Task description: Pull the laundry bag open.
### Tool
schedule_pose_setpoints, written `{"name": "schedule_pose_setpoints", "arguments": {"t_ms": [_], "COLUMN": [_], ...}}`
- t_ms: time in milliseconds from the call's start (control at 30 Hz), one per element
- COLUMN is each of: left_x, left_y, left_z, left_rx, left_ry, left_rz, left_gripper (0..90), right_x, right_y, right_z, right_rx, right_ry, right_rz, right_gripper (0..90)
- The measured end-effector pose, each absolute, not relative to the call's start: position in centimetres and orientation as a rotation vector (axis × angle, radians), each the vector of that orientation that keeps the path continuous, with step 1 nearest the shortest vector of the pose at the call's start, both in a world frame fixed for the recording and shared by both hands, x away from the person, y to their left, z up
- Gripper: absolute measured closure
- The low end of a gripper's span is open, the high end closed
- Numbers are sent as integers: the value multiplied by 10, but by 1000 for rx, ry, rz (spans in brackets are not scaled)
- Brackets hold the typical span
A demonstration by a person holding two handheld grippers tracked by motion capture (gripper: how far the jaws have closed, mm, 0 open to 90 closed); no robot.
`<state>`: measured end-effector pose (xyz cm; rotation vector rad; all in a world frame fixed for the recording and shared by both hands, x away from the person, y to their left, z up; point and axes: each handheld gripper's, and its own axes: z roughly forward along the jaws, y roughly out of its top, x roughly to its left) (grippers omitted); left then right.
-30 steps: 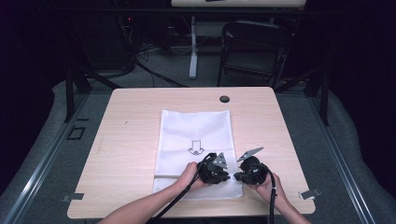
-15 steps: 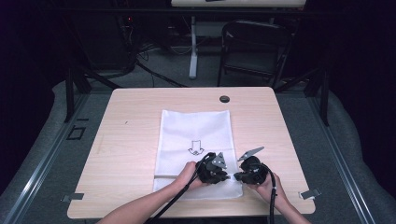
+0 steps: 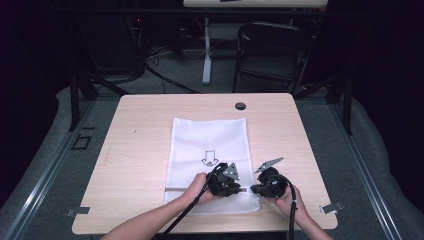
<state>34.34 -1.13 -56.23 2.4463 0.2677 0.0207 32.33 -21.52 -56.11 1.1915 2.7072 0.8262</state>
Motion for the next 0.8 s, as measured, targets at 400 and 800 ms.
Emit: {"name": "schedule_pose_setpoints", "arguments": {"t_ms": [400, 800], "left_x": [341, 340], "left_y": [-3, 5], "left_z": [-560, -557], "left_rx": [2428, 2403], "left_ry": [275, 278], "left_rz": [29, 34], "left_gripper": [824, 823], "right_x": [323, 323], "right_y": [-215, -214], "right_z": [-561, -560], "right_rx": [1197, 1187], "right_ry": [2701, 2702], "right_rz": [826, 799], "right_gripper": [900, 900]}}
